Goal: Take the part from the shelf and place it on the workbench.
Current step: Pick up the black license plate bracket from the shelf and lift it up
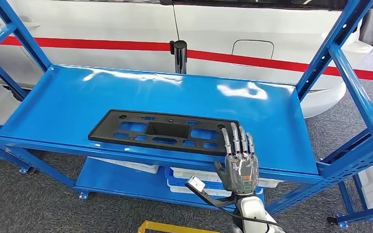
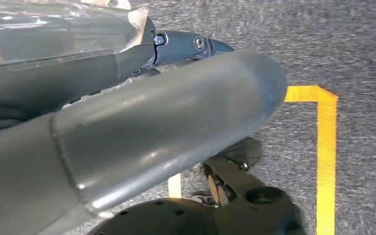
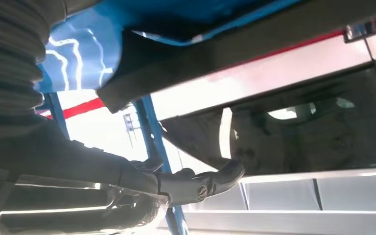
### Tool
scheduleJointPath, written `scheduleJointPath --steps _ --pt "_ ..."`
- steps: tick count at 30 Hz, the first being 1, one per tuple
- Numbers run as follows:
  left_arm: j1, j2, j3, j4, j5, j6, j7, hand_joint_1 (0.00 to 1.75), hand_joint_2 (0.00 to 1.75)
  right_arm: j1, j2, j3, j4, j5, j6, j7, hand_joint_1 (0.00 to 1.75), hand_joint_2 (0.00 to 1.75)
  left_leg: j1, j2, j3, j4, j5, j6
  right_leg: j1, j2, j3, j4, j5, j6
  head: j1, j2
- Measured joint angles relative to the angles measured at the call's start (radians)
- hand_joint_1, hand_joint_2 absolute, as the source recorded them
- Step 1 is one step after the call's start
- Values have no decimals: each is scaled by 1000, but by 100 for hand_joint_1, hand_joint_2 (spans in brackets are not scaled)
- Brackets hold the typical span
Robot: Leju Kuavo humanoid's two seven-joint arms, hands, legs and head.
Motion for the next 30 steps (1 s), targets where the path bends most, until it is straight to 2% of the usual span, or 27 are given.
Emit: scheduleJointPath --steps 1,2,5,8,12,15,20,24,30 --pt "-1 0 -1 0 -2 2 0 0 0 -8 -8 11 1 0 0 16 0 175 -2 0 15 -38 15 4 3 0 3 1 -5 5 1 0" --pt "-1 -1 -2 0 -4 9 1 0 0 -16 -17 23 2 0 0 35 0 175 -4 -1 23 -56 18 6 9 0 2 1 -10 7 2 0" --pt "-2 -4 -7 0 -14 50 2 0 0 -36 -47 62 6 0 7 102 0 175 -14 -5 25 -60 16 9 14 -3 -1 2 -17 8 3 0" --pt "-2 -5 -16 0 -17 77 4 0 0 -60 -74 104 11 0 17 167 0 175 -24 -6 25 -60 14 16 11 -5 7 -1 -15 12 2 0" --pt "-2 -5 -23 0 -19 83 7 0 0 -88 -89 157 36 0 19 202 0 175 -27 -6 26 -59 12 23 10 -5 13 -6 -15 16 3 0" --pt "-2 -6 -25 0 -20 82 10 0 0 -112 -74 179 74 0 14 179 0 175 -26 -6 30 -59 9 27 9 -5 15 -10 -17 20 3 0" --pt "-3 -6 -26 0 -17 82 11 0 0 -147 -7 184 157 0 13 121 0 175 -26 -5 41 -60 3 31 9 -4 18 -12 -22 27 2 0" --pt "-2 -6 -26 0 -17 82 10 0 0 -157 21 183 186 1 13 103 0 175 -24 -6 42 -60 3 31 10 -4 20 -11 -22 28 2 0" --pt "-3 -7 -26 0 -16 83 11 0 0 -178 80 136 258 1 7 21 0 175 -24 -5 45 -60 3 30 10 -3 22 -11 -23 28 2 0"
